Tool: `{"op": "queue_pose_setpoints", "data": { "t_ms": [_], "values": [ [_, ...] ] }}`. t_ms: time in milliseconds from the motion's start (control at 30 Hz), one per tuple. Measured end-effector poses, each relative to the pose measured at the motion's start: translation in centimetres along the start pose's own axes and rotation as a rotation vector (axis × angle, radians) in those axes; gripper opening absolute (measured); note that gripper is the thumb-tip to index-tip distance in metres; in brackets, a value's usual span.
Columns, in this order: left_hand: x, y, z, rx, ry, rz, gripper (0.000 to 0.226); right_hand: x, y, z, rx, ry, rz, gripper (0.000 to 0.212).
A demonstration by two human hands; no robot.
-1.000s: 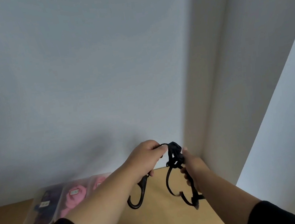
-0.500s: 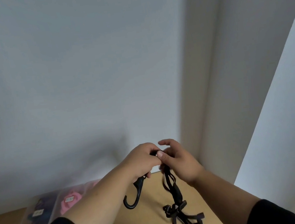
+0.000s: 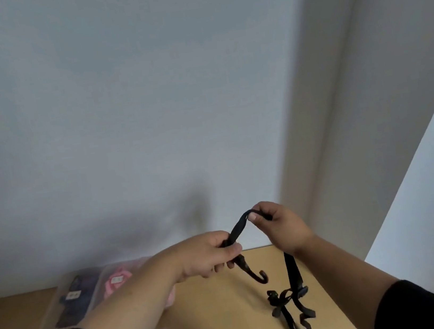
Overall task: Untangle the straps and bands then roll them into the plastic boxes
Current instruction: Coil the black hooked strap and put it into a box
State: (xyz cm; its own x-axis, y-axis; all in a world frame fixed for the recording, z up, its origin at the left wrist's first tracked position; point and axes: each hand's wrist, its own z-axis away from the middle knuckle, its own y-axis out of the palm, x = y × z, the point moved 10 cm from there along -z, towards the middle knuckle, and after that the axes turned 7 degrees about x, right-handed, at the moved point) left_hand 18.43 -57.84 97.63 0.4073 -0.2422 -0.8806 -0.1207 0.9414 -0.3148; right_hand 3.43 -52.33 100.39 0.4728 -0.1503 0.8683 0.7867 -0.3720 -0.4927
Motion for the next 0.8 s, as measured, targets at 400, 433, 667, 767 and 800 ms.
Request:
{"op": "queue_pose_setpoints", "data": {
  "t_ms": [400,433,667,767,800],
  "values": [
    [-1.3,-1.3,1.2,-0.182,0.241,0.569,0.007,0.1,4.2,0.8,0.149,0.049,-0.221,0.021],
    [-1.1,-1.5,1.2,-0.228,0.223,0.577,0.01,0.1,4.6,1.0,0.173,0.046,-0.252,0.019],
    [-1.8,-3.4,2.3,-0.351,0.184,-0.017,0.085,-0.1,6.5,1.3,0.264,0.015,-0.196,0.023],
    [-3.0,-3.2,2.6,-0.264,0.267,-0.098,0.048,-0.2,6.9,1.6,0.318,0.033,-0.187,0.019],
    [-2.9,-3.1,2.7,-0.248,0.258,-0.079,0.036,-0.2,7.0,1.8,0.333,0.042,-0.189,0.02]
  ]
}}
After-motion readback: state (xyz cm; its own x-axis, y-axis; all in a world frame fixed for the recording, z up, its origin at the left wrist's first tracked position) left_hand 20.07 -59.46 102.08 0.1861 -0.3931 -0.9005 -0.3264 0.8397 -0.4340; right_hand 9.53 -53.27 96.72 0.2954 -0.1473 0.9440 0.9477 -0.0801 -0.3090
